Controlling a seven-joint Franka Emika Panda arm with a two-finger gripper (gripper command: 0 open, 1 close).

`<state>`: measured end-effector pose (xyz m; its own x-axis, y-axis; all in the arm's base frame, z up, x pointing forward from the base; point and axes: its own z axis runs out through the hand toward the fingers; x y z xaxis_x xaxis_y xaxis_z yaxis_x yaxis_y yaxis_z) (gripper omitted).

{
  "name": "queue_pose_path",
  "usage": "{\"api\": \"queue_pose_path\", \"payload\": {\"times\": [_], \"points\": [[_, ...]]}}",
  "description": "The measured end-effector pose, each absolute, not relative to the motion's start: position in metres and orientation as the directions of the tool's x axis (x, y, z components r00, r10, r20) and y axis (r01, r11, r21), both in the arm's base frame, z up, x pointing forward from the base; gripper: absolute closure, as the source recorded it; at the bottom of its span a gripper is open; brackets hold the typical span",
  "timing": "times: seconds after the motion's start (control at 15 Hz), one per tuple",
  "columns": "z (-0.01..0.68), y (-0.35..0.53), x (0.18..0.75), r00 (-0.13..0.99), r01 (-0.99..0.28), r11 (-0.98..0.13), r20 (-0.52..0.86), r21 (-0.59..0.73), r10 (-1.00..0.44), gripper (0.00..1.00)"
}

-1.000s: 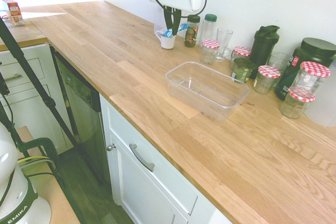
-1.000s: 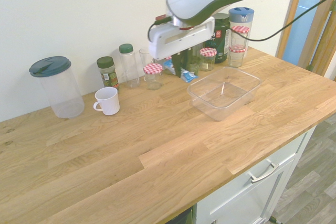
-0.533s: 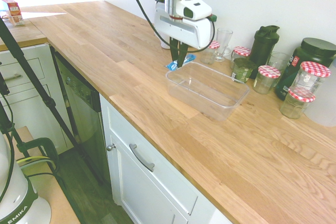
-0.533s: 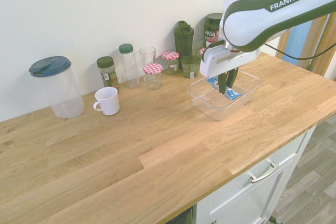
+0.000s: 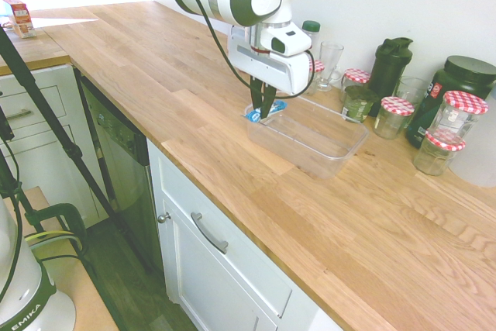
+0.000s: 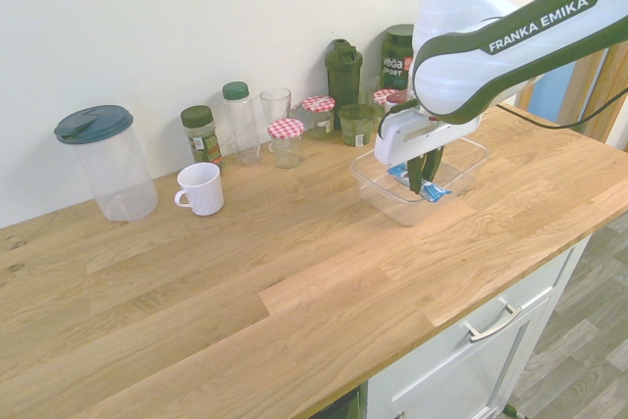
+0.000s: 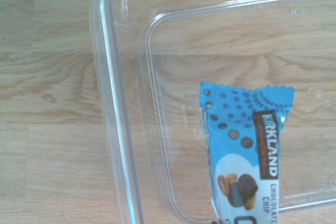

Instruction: Put the protein bar into the container

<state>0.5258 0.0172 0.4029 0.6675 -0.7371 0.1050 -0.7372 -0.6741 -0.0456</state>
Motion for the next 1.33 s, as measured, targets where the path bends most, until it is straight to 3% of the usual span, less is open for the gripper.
{"api": "queue_pose_path", "payload": {"times": [0.67, 0.73, 1.33], "points": [[0.363, 0.026, 0.555, 0.681, -0.73, -0.683, 0.074, -0.009, -0.729, 1.0], [0.36, 0.026, 0.557, 0.68, -0.731, -0.682, 0.071, -0.006, -0.73, 0.0], [0.358, 0.017, 0.56, 0.663, -0.747, -0.665, 0.072, -0.005, -0.745, 0.0]]}}
